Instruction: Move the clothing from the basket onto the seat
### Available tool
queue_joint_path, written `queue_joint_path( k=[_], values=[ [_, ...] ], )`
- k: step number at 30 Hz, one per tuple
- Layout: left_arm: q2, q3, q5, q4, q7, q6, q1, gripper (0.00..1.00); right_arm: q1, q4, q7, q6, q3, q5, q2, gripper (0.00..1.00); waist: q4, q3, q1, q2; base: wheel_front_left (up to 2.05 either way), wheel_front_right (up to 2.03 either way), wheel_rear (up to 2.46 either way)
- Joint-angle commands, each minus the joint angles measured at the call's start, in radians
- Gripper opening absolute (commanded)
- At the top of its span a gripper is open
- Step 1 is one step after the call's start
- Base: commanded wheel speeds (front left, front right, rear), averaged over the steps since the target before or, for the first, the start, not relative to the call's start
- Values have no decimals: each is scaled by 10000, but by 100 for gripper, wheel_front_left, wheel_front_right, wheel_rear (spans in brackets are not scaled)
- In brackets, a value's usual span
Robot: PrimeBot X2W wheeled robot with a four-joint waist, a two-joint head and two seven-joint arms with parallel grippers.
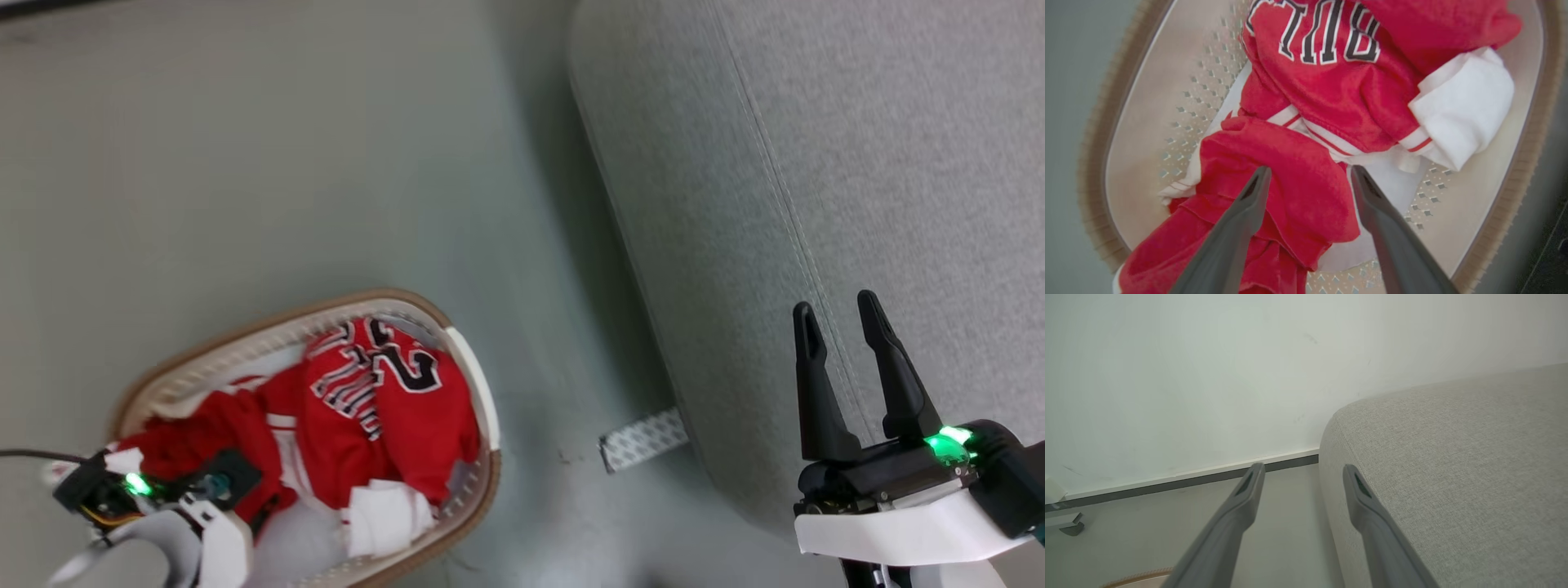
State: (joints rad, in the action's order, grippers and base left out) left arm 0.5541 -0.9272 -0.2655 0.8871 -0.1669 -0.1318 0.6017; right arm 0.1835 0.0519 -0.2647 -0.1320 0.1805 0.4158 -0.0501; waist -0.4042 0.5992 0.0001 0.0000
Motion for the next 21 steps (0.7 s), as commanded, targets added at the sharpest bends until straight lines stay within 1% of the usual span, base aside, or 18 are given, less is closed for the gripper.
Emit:
queue_joint_path(
  k=[1, 6, 9, 15, 16, 17, 18, 21],
  values=[
    [202, -160, 14, 135, 34, 19, 238, 100, 143, 112, 3, 24, 14, 92, -4, 100, -554, 689, -1, 0, 0, 0, 0],
    [475, -920, 119, 699, 318, 19, 745, 100, 88, 335, 3, 24, 105, 419, -3, 100, -896, 1167, -1, 0, 0, 0, 0],
    [584, -1091, 183, 1015, 486, 19, 964, 100, 66, 439, 3, 24, 255, 555, -3, 100, -1081, 1430, -1, 0, 0, 0, 0],
    [587, -1410, -102, 1445, 685, 19, 1126, 100, 10, 603, 3, 24, 483, 736, -4, 100, -1277, 1755, -1, 0, 0, 0, 0],
    [546, -1434, -164, 1520, 680, 19, 1130, 48, 8, 592, 3, 24, 495, 747, -4, 100, -1281, 1761, -1, 0, 0, 0, 0],
    [506, -1454, -244, 1578, 638, 19, 1136, 10, 6, 578, 3, 24, 508, 748, -4, 100, -1281, 1755, -1, 0, 0, 0, 0],
    [482, -1486, -293, 1617, 572, 19, 1139, 0, 10, 560, 3, 24, 518, 740, -4, 100, -1282, 1737, -1, 0, 0, 0, 0],
    [341, -1616, -415, 1691, 440, 18, 1120, 0, 67, 498, 3, 24, 491, 665, -4, 100, -1259, 1614, -1, 0, 0, 0, 0]
  ],
)
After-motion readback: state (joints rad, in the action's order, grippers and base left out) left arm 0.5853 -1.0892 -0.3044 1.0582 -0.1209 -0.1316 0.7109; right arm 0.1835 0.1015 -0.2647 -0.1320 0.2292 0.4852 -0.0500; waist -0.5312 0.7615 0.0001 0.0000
